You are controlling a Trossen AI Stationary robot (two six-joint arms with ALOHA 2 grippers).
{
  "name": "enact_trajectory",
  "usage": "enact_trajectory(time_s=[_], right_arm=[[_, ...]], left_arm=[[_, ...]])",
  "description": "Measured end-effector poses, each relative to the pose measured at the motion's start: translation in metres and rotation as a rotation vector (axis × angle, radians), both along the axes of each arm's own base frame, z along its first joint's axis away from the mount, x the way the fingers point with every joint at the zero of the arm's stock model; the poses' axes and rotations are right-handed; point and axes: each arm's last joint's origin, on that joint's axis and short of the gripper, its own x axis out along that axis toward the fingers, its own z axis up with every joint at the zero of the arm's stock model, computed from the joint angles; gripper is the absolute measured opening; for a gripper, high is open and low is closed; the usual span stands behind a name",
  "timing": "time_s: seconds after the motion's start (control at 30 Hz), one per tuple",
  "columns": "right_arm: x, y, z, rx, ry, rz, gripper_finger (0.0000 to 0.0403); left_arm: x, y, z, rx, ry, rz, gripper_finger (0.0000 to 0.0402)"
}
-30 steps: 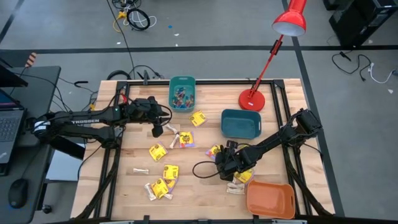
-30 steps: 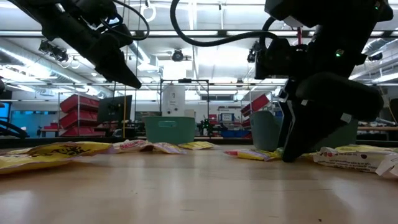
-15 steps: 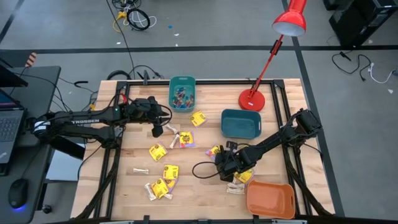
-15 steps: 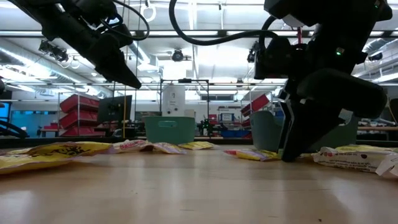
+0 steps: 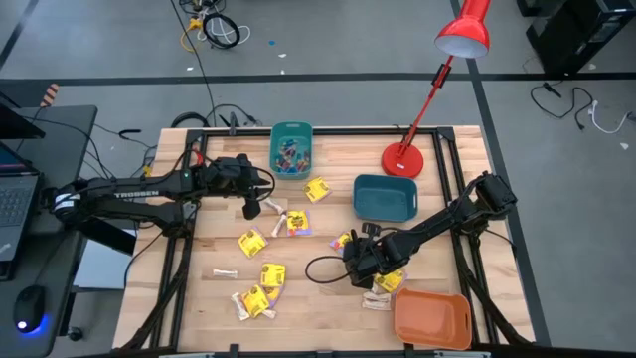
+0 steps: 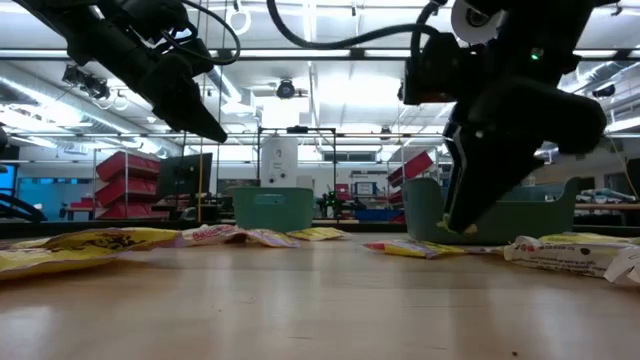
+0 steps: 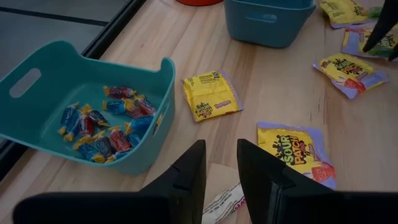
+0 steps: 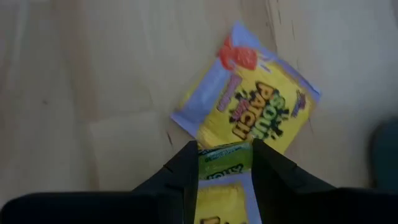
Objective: Sort candy
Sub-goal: Put the green candy into the green bin
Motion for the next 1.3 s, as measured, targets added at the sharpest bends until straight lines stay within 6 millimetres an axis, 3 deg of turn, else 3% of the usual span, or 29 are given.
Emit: enact_trajectory(time_s=[0.37,0.73,1.03,1.3], right_arm=[[0.02,0.002,0.027,-0.044,-0.105,0.044,0.0115],[0.057,-0.015,0.051,-0.056,-0.345,0.197,0.0114],[0.085,-0.044,0.072,-0.084,-0.595,0.352,0.0114],[0.102,-0.1,0.09,-0.099,-0.791,0.436,0.0114]], left_arm=[[0.0,0.0,0.0,-0.006,0.0,-0.003,0.0094],[0.001,0.0,0.002,-0.019,-0.035,0.012,0.0094],[-0.001,-0.001,0.0,-0.029,-0.002,0.013,0.0094],[-0.008,-0.003,-0.001,-0.04,0.034,0.014,0.0094]])
